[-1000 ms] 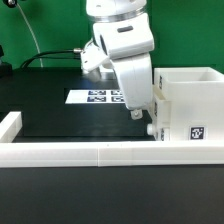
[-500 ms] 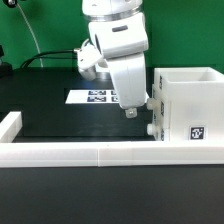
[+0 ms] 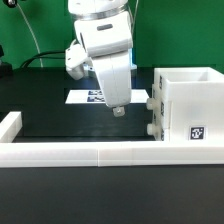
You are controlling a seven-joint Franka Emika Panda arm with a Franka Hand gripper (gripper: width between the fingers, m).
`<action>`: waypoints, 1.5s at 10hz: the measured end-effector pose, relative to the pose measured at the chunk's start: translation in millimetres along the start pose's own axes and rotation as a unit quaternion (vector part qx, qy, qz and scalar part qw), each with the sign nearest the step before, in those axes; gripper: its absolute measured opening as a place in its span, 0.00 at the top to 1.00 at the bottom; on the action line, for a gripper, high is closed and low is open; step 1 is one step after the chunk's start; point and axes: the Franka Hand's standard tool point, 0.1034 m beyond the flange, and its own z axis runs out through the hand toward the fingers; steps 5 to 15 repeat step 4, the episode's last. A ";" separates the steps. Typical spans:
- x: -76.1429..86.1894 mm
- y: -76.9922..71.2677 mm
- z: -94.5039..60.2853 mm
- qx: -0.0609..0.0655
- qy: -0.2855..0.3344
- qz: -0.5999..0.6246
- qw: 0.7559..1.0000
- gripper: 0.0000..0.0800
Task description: Assemble drawer
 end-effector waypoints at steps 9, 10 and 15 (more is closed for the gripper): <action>-0.2 -0.3 0.8 0.001 0.000 0.000 1.000 0.19; -0.2 -0.3 0.8 0.001 0.000 0.000 1.000 0.19; -0.2 -0.3 0.8 0.001 0.000 0.000 1.000 0.19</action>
Offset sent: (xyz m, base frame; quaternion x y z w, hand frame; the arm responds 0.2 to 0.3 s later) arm 0.0000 0.0000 0.0000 0.0000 0.0000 0.0000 1.0000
